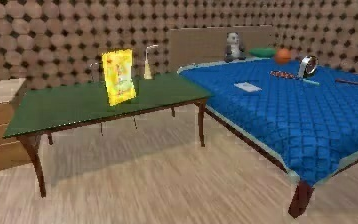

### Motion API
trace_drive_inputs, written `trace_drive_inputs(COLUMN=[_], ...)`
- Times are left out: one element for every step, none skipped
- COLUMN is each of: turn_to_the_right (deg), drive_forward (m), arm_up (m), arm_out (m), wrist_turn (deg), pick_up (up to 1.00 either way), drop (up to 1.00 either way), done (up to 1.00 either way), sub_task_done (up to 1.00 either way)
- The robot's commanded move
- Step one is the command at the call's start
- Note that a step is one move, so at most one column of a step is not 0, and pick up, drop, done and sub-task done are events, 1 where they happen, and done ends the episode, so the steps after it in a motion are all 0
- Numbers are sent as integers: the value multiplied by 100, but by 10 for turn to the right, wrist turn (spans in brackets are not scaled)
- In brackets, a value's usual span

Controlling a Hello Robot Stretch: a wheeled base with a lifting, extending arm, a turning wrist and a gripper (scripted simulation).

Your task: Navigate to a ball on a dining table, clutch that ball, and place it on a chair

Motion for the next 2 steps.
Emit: trace_drive_inputs(turn_to_the_right=[450,180], drive_forward=[0,0], arm_up=[0,0], arm_out=[0,0], wrist_turn=[0,0], pick_up=[0,0], drop=[0,0], done=[0,0], sub_task_done=[0,0])
